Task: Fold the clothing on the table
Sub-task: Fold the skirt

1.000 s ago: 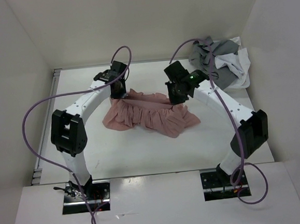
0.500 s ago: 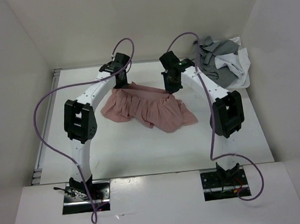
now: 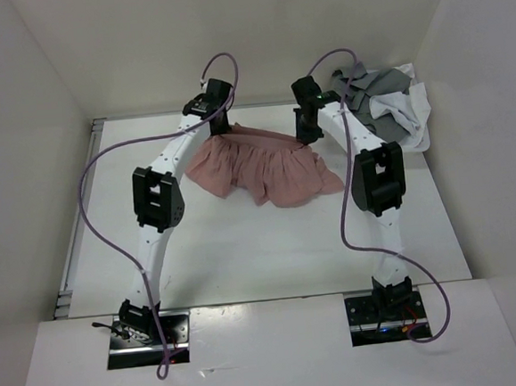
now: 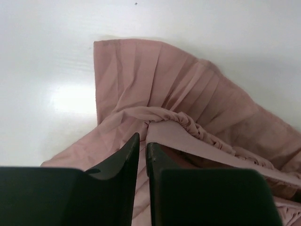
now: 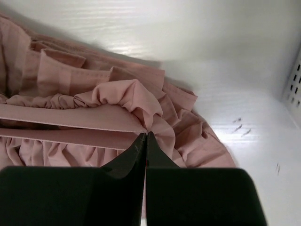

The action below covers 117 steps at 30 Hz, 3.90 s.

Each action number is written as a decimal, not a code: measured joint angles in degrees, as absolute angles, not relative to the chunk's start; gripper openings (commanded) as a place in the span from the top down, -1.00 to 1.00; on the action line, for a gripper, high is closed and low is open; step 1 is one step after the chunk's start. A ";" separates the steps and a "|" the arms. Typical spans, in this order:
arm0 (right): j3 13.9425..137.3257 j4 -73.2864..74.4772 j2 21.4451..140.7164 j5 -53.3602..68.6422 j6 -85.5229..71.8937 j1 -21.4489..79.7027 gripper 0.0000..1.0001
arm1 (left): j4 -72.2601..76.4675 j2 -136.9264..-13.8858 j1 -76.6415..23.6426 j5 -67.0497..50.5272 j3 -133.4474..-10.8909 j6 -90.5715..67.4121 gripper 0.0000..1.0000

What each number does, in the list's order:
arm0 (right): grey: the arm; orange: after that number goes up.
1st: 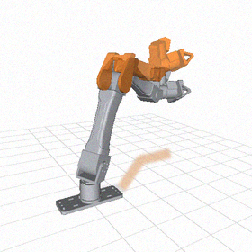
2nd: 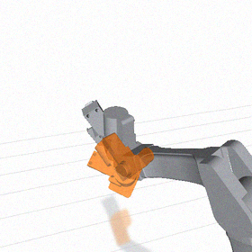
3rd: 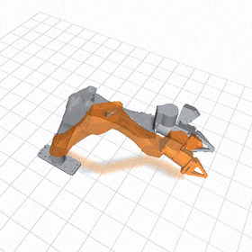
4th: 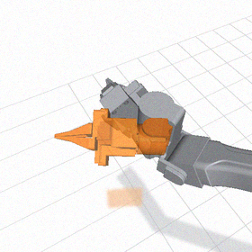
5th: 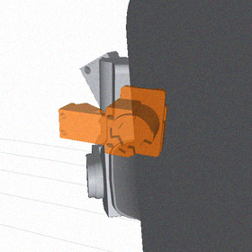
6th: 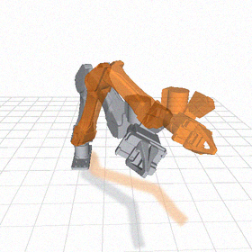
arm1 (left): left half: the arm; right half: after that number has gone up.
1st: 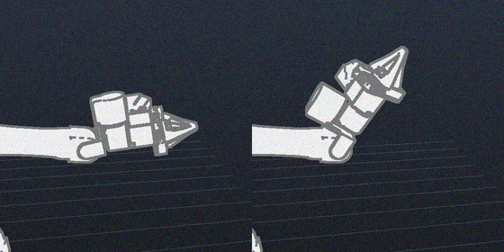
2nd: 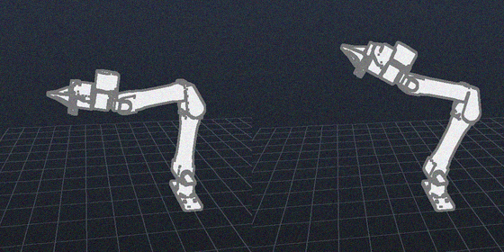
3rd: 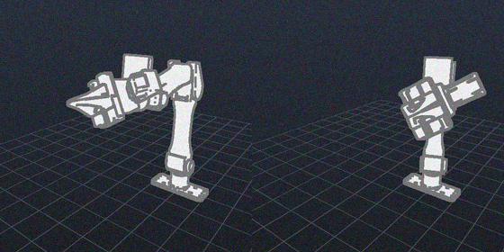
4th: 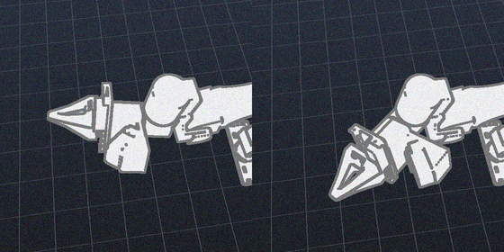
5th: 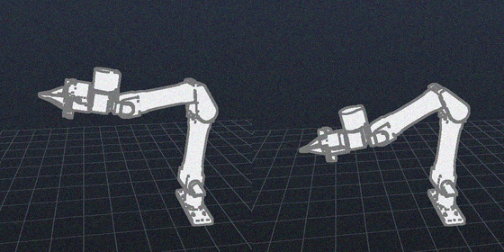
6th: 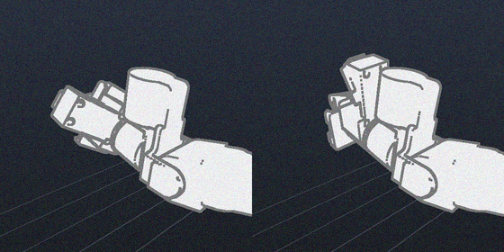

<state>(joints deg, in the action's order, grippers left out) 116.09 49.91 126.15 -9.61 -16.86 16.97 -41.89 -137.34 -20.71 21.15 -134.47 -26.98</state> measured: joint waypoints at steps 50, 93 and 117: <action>61.19 28.47 92.07 11.44 -33.06 11.84 -0.71 | -59.20 -146.10 -31.14 9.21 -169.80 -19.57 -1.00; 51.77 -16.73 105.86 14.52 -51.57 14.66 -0.26 | -42.41 -97.23 -20.69 5.15 -108.27 -16.64 -1.00; 48.93 14.20 75.57 -8.05 -50.15 18.72 1.00 | -37.67 -90.00 -20.53 5.61 -101.43 -16.60 -1.00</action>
